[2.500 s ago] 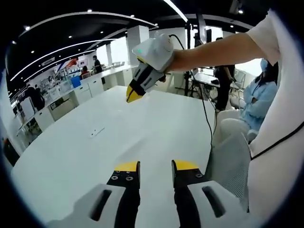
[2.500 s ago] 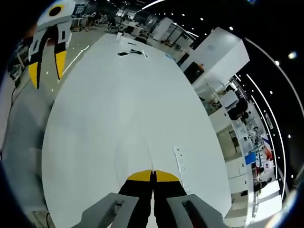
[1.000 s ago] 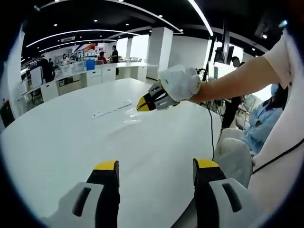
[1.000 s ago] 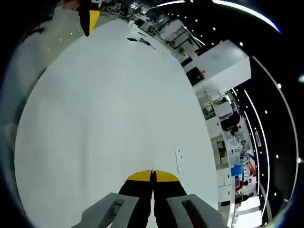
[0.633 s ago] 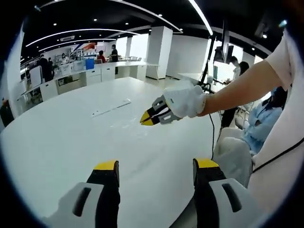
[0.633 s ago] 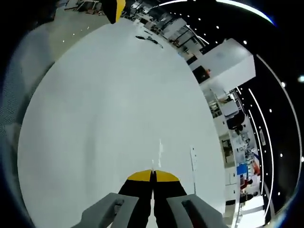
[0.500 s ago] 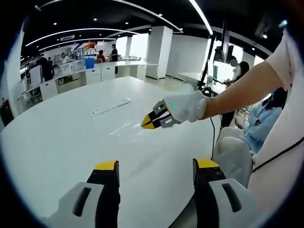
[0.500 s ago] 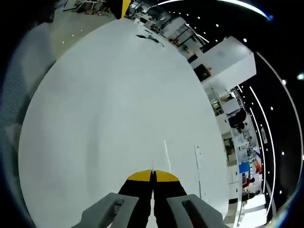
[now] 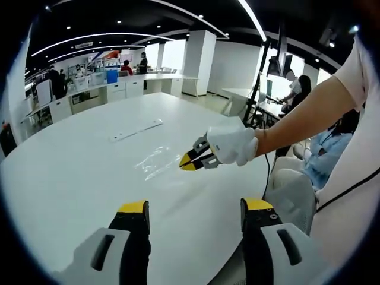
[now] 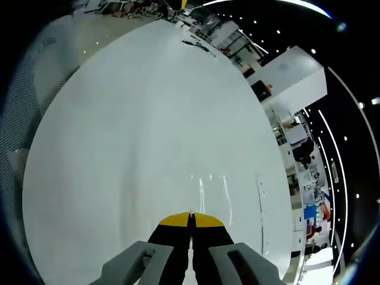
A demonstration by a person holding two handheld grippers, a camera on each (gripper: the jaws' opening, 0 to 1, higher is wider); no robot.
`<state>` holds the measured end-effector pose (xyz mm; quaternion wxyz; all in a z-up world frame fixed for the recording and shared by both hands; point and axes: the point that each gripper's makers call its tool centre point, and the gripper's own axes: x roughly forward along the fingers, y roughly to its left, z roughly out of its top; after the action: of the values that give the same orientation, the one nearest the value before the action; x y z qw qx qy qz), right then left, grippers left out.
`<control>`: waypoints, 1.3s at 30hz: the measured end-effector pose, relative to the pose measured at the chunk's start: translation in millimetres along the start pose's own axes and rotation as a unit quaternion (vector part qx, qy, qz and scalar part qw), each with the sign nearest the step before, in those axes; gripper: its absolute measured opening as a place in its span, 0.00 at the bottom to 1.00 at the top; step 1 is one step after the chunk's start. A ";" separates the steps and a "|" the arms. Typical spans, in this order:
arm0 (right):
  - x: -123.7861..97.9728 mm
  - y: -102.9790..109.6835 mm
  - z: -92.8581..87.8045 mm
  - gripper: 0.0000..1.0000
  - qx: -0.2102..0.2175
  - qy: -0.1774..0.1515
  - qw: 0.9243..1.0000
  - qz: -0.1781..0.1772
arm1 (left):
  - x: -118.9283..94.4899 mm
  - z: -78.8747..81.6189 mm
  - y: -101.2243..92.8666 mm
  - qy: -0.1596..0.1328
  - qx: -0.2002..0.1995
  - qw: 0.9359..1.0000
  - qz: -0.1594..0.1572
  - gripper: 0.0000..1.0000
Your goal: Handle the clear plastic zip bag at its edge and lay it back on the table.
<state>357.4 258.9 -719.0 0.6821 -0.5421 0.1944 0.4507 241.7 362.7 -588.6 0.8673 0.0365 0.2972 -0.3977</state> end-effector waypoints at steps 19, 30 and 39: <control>7.4 30.2 -11.2 0.04 0.020 0.012 0.999 0.038 | 4.0 -4.2 -3.6 0.009 0.000 1.000 -0.005 0.60; 9.4 41.8 -12.7 0.09 0.021 0.013 0.998 0.059 | 3.2 -8.5 -4.1 0.014 0.001 1.000 -0.006 0.60; 9.3 50.8 -9.7 0.16 0.026 0.005 0.997 0.079 | 3.2 -11.2 -3.9 0.016 -0.001 1.000 -0.006 0.60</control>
<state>322.5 254.1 -757.9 0.6576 -0.5093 0.2515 0.4949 235.1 361.2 -598.8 0.8600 0.0400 0.3121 -0.4017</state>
